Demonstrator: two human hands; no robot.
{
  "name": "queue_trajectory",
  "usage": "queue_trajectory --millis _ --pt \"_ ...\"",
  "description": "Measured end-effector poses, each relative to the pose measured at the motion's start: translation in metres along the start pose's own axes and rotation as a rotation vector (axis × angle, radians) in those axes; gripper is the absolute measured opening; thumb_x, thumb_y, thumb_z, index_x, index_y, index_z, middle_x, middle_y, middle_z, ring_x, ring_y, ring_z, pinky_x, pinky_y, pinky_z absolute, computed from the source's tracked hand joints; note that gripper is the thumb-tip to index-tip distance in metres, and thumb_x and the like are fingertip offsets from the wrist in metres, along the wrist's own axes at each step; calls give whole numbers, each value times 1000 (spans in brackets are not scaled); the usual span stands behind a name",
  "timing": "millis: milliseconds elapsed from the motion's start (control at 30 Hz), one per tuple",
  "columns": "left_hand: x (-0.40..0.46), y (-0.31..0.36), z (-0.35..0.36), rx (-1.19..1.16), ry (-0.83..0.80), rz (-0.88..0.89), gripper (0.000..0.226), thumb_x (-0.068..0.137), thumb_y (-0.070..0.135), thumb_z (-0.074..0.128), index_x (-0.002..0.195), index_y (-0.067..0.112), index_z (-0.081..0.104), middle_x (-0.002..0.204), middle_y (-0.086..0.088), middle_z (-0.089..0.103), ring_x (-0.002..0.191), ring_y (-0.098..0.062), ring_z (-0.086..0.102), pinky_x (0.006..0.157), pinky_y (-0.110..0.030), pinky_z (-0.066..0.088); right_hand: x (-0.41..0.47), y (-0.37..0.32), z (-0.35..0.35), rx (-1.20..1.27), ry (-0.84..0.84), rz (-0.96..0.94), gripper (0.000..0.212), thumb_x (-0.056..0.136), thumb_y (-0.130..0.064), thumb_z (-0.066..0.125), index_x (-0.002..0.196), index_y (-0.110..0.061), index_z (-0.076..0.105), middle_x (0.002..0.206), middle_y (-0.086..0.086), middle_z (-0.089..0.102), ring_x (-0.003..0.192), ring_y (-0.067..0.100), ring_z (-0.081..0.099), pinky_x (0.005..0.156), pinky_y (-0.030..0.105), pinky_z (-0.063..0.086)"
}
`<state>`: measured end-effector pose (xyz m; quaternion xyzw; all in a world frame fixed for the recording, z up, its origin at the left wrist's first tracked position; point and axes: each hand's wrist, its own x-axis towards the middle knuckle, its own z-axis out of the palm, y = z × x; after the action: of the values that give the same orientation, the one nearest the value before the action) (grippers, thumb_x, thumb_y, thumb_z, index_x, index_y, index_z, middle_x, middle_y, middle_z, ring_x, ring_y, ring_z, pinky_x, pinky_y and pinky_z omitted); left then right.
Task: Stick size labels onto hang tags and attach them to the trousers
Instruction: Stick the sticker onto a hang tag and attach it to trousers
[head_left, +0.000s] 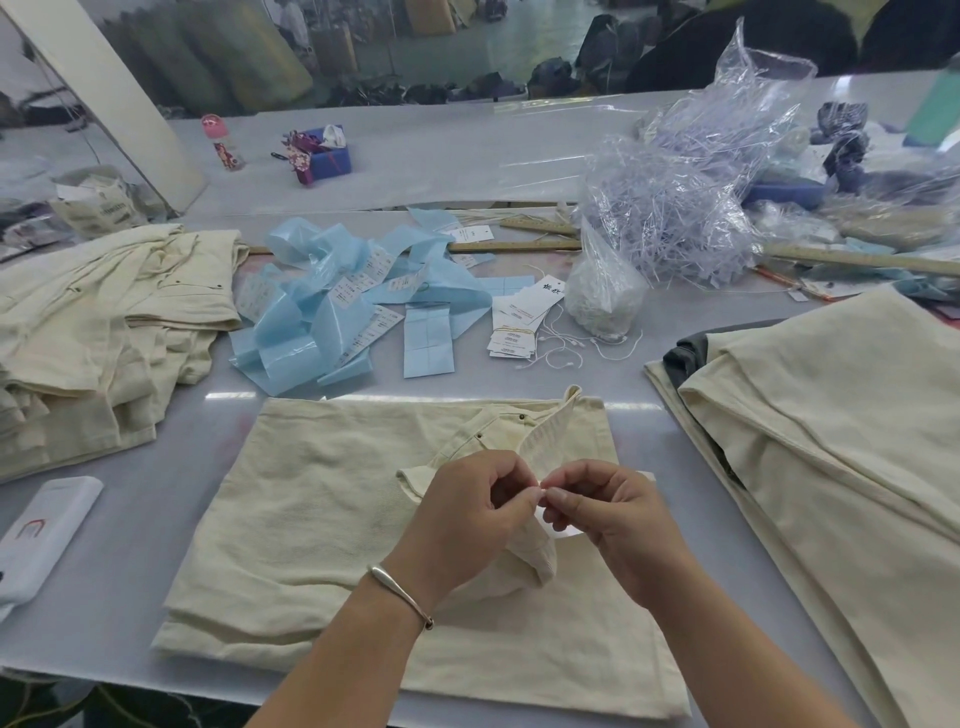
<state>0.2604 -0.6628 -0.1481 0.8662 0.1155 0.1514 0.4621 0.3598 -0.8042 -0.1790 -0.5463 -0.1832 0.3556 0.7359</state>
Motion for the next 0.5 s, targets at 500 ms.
queue_trajectory --millis 500 --pt "12 -16 -4 -257 -280 -213 13 89 7 67 79 10 60 63 0 63 51 -12 53 50 -20 41 1 -14 3 -314 -39 -137 24 75 17 69 92 2 62 70 18 65 59 22 61 59 24 50"
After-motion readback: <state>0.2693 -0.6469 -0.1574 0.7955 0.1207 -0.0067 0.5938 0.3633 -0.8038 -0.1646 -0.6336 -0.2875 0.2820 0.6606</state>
